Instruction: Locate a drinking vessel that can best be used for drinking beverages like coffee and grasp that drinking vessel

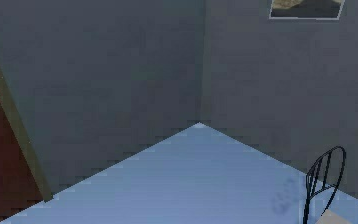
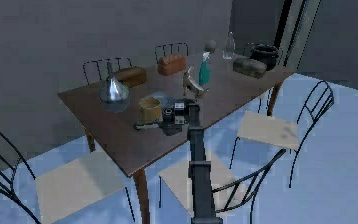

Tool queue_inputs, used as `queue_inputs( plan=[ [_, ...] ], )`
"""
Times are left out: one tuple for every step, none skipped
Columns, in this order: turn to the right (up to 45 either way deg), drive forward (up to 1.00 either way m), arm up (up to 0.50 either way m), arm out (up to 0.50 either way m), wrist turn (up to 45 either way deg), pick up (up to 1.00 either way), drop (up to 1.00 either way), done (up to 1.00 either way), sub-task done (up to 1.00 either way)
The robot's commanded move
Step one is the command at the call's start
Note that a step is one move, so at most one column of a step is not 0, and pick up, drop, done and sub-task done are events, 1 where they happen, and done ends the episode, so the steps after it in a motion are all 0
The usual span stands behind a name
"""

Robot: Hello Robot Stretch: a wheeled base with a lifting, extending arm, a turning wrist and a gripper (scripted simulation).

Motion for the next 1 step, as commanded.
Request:
queue_inputs(
  plan=[
    [0.0, 0.0, 0.0, 0.0, 0.0, 0.0, 0.0, 1.0, 0.0]
  ],
)
